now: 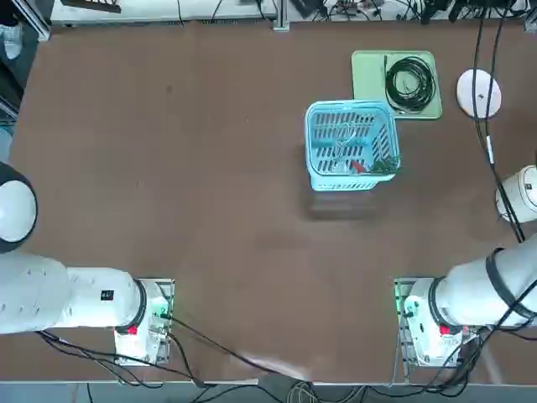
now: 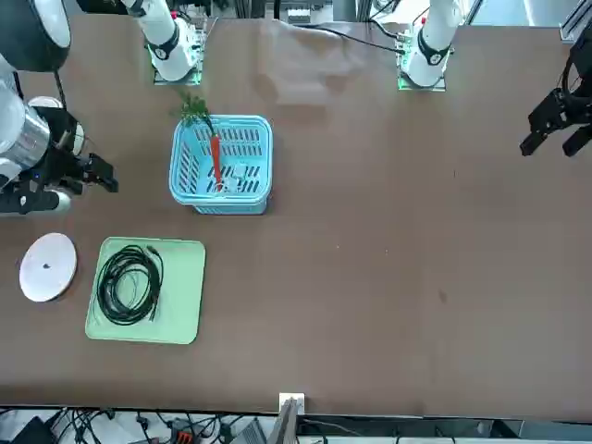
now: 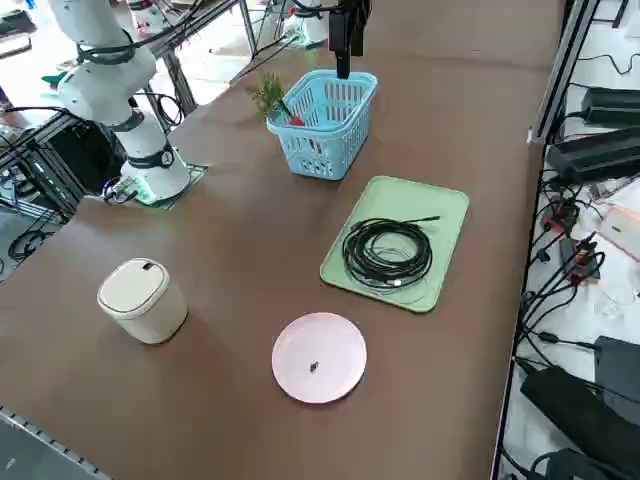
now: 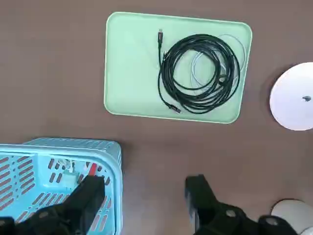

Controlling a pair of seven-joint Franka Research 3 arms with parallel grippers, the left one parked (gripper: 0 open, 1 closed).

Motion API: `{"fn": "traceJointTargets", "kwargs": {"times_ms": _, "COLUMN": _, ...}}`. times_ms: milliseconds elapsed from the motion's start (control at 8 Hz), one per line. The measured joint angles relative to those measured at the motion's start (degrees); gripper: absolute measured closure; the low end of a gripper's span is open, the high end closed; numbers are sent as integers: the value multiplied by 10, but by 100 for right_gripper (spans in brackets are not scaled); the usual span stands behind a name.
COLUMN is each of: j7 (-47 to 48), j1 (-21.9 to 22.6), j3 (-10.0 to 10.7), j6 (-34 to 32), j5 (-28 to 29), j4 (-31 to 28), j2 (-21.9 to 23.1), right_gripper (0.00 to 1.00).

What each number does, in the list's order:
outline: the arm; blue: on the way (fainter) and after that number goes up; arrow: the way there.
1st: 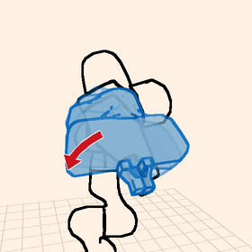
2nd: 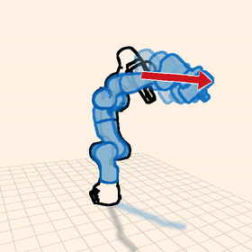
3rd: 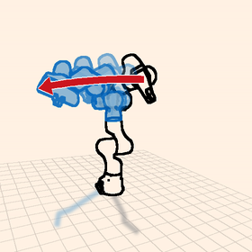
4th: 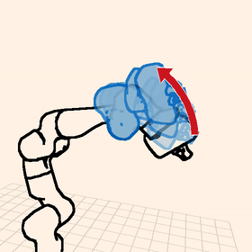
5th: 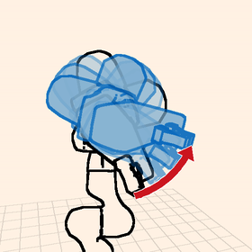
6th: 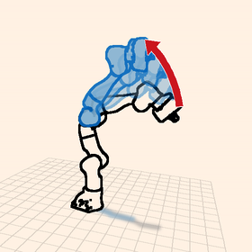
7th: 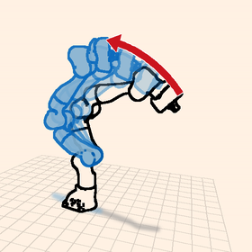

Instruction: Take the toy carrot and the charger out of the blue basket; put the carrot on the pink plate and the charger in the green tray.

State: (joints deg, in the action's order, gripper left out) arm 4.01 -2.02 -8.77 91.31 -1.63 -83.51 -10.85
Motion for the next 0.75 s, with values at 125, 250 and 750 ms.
{"fn": "traceJointTargets", "kwargs": {"times_ms": 125, "j7": 0, "j1": 0, "j3": 0, "j6": 0, "j5": 0, "j4": 0, "j2": 0, "right_gripper": 0}}
{"fn": "traceJointTargets", "kwargs": {"times_ms": 250, "j7": 0, "j1": 0, "j3": 0, "j6": 0, "j5": 0, "j4": 0, "j2": 0, "right_gripper": 0}}
{"fn": "traceJointTargets", "kwargs": {"times_ms": 750, "j7": -1, "j1": 1, "j3": -2, "j6": 0, "j5": 4, "j4": 0, "j2": 0, "right_gripper": 0}}
